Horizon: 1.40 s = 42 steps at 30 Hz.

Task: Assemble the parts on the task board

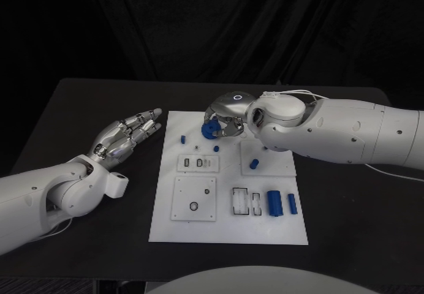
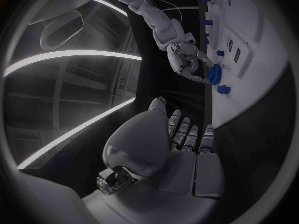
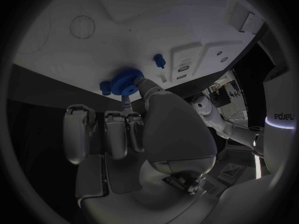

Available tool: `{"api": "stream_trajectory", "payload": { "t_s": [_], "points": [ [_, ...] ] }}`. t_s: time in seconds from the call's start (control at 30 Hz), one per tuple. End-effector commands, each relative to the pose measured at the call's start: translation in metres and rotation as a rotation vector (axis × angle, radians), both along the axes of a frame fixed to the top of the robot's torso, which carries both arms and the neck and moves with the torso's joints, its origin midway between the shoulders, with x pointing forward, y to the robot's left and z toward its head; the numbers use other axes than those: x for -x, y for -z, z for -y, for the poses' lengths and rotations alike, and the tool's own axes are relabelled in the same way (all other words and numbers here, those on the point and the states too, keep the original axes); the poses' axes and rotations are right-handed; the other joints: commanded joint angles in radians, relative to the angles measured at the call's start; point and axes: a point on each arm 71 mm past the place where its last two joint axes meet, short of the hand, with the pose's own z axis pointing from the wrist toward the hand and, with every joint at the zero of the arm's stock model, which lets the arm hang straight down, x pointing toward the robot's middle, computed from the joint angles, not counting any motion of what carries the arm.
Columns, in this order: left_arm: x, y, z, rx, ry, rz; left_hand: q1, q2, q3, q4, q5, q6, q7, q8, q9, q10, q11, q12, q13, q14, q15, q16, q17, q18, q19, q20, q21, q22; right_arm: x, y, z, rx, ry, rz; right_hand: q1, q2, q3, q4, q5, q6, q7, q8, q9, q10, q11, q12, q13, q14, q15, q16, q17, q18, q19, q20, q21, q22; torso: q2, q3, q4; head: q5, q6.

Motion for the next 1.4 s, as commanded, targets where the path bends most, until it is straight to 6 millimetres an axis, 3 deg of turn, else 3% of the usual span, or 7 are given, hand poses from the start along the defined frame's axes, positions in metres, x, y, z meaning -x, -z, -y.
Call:
{"api": "stream_trajectory", "payload": {
  "t_s": [0.03, 0.2, 0.33, 0.4, 0.47, 0.93, 1.4],
  "points": [
    [0.002, -0.008, 0.0, 0.071, 0.014, 0.096, 0.008, 0.002, 0.005, 0.001, 0.004, -0.002, 0.005, 0.004, 0.001, 0.001, 0.006, -0.003, -0.002, 0.001, 0.007, -0.001, 0.0, 0.007, 0.001, 0.009, 0.0, 0.001, -0.001, 0.006, 0.003, 0.048, 0.029, -0.033, 0.002, -0.012, 0.008, 0.0, 0.006, -0.008, 0.002, -0.016, 0.089, 0.106, 0.002, 0.003, 0.263, 0.104, 0.006, 0.003, 0.263, 0.012, -0.015, -0.001, -0.014, 0.191, -0.001, 0.0003, -0.0023, 0.003, -0.001],
    [0.002, -0.008, 0.0, 0.071, 0.015, 0.095, 0.008, 0.002, 0.005, 0.001, 0.004, -0.002, 0.005, 0.004, 0.001, 0.001, 0.006, -0.003, -0.002, 0.001, 0.007, -0.001, 0.0, 0.007, 0.001, 0.009, 0.0, 0.001, -0.002, 0.007, 0.005, 0.057, 0.041, -0.039, 0.002, -0.019, 0.022, -0.006, 0.001, -0.053, 0.005, -0.068, 0.059, 0.106, 0.006, 0.003, 0.263, 0.104, 0.009, 0.003, 0.263, 0.017, -0.031, 0.002, -0.036, 0.183, 0.0, 0.0004, -0.0002, 0.001, 0.001],
    [0.001, -0.008, 0.001, 0.072, 0.017, 0.095, 0.008, 0.001, 0.006, 0.001, 0.004, -0.004, 0.006, 0.003, 0.001, 0.0, 0.007, -0.004, -0.002, 0.001, 0.008, -0.001, 0.0, 0.007, 0.001, 0.01, 0.0, 0.001, -0.002, 0.009, 0.007, 0.068, 0.051, -0.046, -0.003, -0.021, 0.023, -0.01, -0.033, -0.133, -0.008, -0.13, 0.013, 0.106, -0.003, 0.003, 0.263, 0.104, 0.003, 0.003, 0.263, 0.024, -0.049, -0.003, -0.063, 0.174, -0.001, 0.0002, 0.0017, -0.003, 0.0],
    [0.001, -0.008, 0.001, 0.072, 0.017, 0.096, 0.009, 0.001, 0.006, 0.001, 0.004, -0.004, 0.006, 0.003, 0.001, 0.0, 0.007, -0.005, -0.002, 0.001, 0.008, -0.001, 0.0, 0.007, 0.001, 0.01, 0.0, 0.001, -0.002, 0.009, 0.007, 0.07, 0.055, -0.047, -0.005, -0.019, 0.021, -0.013, -0.04, -0.26, -0.016, -0.168, -0.054, 0.106, -0.009, 0.003, 0.263, 0.104, -0.001, 0.003, 0.263, 0.025, -0.053, -0.006, -0.072, 0.172, -0.001, 0.0004, 0.0009, -0.003, -0.001],
    [0.001, -0.008, 0.001, 0.072, 0.017, 0.096, 0.009, 0.001, 0.007, 0.0, 0.004, -0.005, 0.006, 0.003, 0.001, -0.003, 0.007, -0.008, -0.002, 0.001, 0.009, -0.001, 0.0, 0.007, 0.001, 0.011, 0.001, 0.001, -0.003, 0.009, 0.008, 0.07, 0.058, -0.047, -0.005, -0.019, 0.021, -0.013, -0.04, -0.261, -0.017, -0.168, -0.055, 0.106, -0.009, 0.003, 0.263, 0.104, -0.001, 0.003, 0.263, 0.026, -0.055, -0.007, -0.074, 0.171, -0.001, 0.0004, 0.0001, -0.003, -0.001],
    [0.0, -0.007, 0.0, 0.07, 0.015, 0.096, 0.009, 0.001, 0.007, 0.0, 0.004, -0.005, 0.006, 0.003, 0.001, -0.003, 0.007, -0.008, -0.002, 0.001, 0.009, -0.001, 0.0, 0.007, 0.001, 0.011, 0.001, 0.001, -0.006, 0.009, 0.019, 0.06, 0.079, -0.038, -0.018, -0.007, 0.018, -0.01, -0.054, -0.01, 0.008, -0.115, -0.02, 0.106, 0.008, 0.003, 0.263, 0.104, 0.011, 0.003, 0.263, 0.024, -0.049, 0.003, -0.078, 0.177, -0.001, 0.0014, -0.0004, -0.002, 0.0],
    [0.001, -0.008, -0.007, 0.064, 0.0, 0.097, 0.01, 0.001, 0.008, 0.0, 0.004, -0.005, 0.007, 0.003, 0.001, -0.004, 0.007, -0.008, -0.002, 0.001, 0.009, -0.001, 0.0, 0.007, 0.001, 0.012, 0.0, 0.001, 0.0, -0.011, 0.05, -0.092, 0.053, 0.094, -0.028, -0.011, 0.004, 0.004, -0.133, 0.013, -0.003, -0.13, -0.025, 0.106, 0.0, 0.003, 0.263, 0.104, 0.006, 0.003, 0.263, 0.023, -0.039, 0.0, -0.074, 0.184, 0.0, 0.0022, -0.0016, 0.0, 0.011]
  ]
}}
